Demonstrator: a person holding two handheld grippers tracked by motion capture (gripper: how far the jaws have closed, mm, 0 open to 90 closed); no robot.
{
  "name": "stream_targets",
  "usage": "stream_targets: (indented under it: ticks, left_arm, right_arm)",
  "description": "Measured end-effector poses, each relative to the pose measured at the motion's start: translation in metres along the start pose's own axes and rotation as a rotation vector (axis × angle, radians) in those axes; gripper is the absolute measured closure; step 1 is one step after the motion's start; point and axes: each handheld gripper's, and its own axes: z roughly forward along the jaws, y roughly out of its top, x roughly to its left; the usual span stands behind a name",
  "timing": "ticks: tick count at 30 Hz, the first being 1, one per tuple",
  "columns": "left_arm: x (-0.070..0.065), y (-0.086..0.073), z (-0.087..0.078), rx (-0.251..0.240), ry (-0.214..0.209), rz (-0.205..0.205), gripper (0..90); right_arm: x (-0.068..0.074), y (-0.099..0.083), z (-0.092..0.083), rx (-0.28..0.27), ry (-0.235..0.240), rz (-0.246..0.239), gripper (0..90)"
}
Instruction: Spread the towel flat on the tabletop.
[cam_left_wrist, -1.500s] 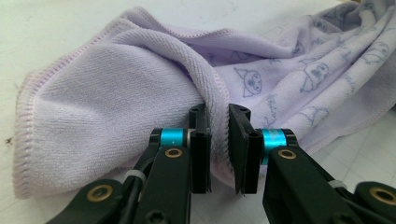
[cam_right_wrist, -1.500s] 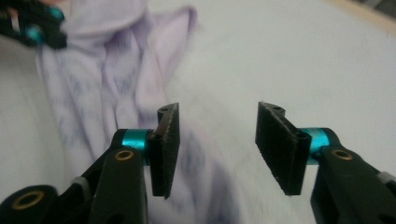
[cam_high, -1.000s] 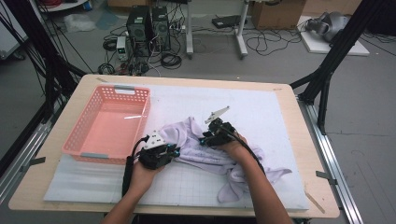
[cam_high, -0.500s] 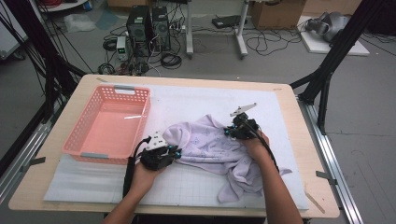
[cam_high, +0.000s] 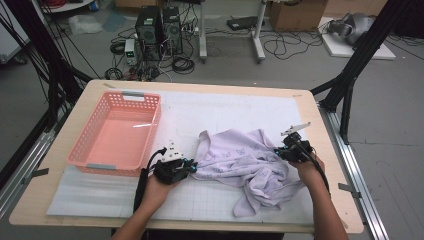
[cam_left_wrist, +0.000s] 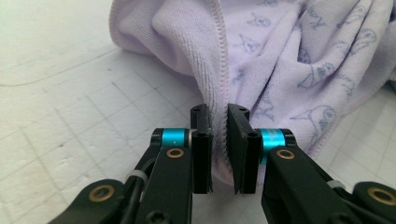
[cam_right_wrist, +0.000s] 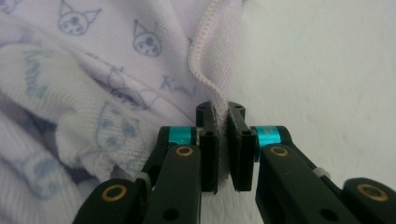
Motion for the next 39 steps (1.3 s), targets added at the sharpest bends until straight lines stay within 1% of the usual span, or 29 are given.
stream_targets:
  ticks: [1,2,3,4,5,6,7,8,9,10,11,12,13,14,16,17,19,21,23,25,26,27,28,29,32,33,35,37,39]
  left_arm:
    - [0.000,0.000,0.000,0.007,0.003,0.002,78.2]
    - [0.000,0.000,0.000,0.008,0.011,-0.006,75.5]
    - [0.001,0.000,0.000,0.006,0.018,-0.022,67.9]
    - [0.003,0.001,0.000,0.001,0.022,-0.044,59.1]
    - [0.004,0.002,-0.001,-0.005,0.027,-0.052,50.9]
    - [0.005,0.004,-0.002,-0.016,0.036,-0.056,46.7]
    - [0.006,0.006,-0.003,-0.030,0.041,-0.063,43.3]
    - [0.007,0.009,-0.004,-0.046,0.045,-0.069,41.1]
    - [0.008,0.012,-0.005,-0.060,0.047,-0.065,40.6]
    - [0.008,0.015,-0.005,-0.076,0.051,-0.071,40.4]
    - [0.010,0.020,-0.003,-0.073,0.052,-0.064,39.9]
    - [0.010,0.025,-0.002,-0.074,0.050,-0.066,39.3]
    - [0.011,0.031,0.000,-0.076,0.052,-0.056,39.3]
    - [0.011,0.037,0.003,-0.083,0.049,-0.061,39.2]
    - [0.011,0.050,0.011,-0.084,0.041,-0.066,38.9]
    - [0.012,0.055,0.016,-0.084,0.049,-0.069,38.9]
    - [0.014,0.064,0.027,-0.083,0.065,-0.097,38.3]
    - [0.017,0.071,0.039,-0.059,0.081,-0.109,38.5]
    - [0.018,0.073,0.050,-0.044,0.101,-0.120,40.4]
    - [0.020,0.073,0.059,-0.017,0.138,-0.119,47.8]
    - [0.020,0.071,0.062,0.004,0.160,-0.103,55.5]
    - [0.021,0.070,0.064,0.020,0.182,-0.079,66.0]
    - [0.022,0.069,0.065,0.041,0.215,-0.059,74.7]
    - [0.024,0.068,0.064,0.053,0.237,-0.047,79.9]
    - [0.032,0.066,0.056,0.064,0.293,-0.042,83.0]
    - [0.036,0.065,0.051,0.068,0.303,-0.045,83.0]
    - [0.041,0.063,0.043,0.065,0.313,-0.064,83.1]
    - [0.043,0.062,0.038,0.075,0.326,-0.066,83.1]
    - [0.044,0.062,0.034,0.071,0.344,-0.061,83.2]
  right_arm:
    - [0.000,-0.005,-0.002,-0.001,0.008,0.004,84.0]
    - [0.000,-0.008,-0.003,-0.005,0.017,0.006,82.8]
    - [0.000,-0.011,-0.005,-0.021,0.023,0.006,78.8]
    - [0.000,-0.014,-0.008,-0.055,0.020,0.011,70.0]
    - [-0.001,-0.017,-0.012,-0.107,0.005,0.024,60.7]
    - [-0.001,-0.018,-0.015,-0.139,-0.001,0.032,57.6]
    - [-0.002,-0.021,-0.020,-0.184,-0.003,0.038,55.6]
    - [-0.003,-0.022,-0.025,-0.224,-0.003,0.046,51.9]
    - [-0.002,-0.024,-0.028,-0.257,-0.016,0.049,49.8]
    - [-0.002,-0.025,-0.031,-0.280,-0.020,0.048,49.6]
    - [-0.001,-0.027,-0.034,-0.297,-0.022,0.041,49.0]
    - [0.000,-0.028,-0.035,-0.311,-0.025,0.038,47.6]
    - [0.002,-0.028,-0.036,-0.321,-0.026,0.032,46.7]
    - [0.003,-0.029,-0.036,-0.332,-0.026,0.032,46.1]
    - [0.005,-0.031,-0.037,-0.355,-0.023,0.027,45.7]
    - [0.006,-0.032,-0.036,-0.365,-0.019,0.034,45.3]
    - [0.007,-0.033,-0.035,-0.379,-0.006,0.038,45.1]
    - [0.008,-0.033,-0.035,-0.379,0.003,0.038,44.4]
    - [0.008,-0.034,-0.034,-0.381,0.008,0.038,44.3]
    - [0.007,-0.035,-0.031,-0.374,0.008,0.043,44.3]
    - [0.007,-0.036,-0.030,-0.373,0.010,0.044,44.2]
    - [0.006,-0.037,-0.028,-0.372,0.012,0.048,44.1]
    - [0.006,-0.038,-0.027,-0.368,0.014,0.051,44.1]
    - [0.005,-0.039,-0.027,-0.364,0.013,0.055,44.0]
    - [0.004,-0.041,-0.026,-0.365,0.010,0.058,44.0]
    - [0.004,-0.041,-0.026,-0.363,0.008,0.059,44.0]
    - [0.004,-0.040,-0.025,-0.366,0.001,0.067,44.0]
    - [0.003,-0.039,-0.026,-0.373,-0.006,0.072,43.7]
    - [0.001,-0.035,-0.026,-0.377,-0.021,0.086,43.1]
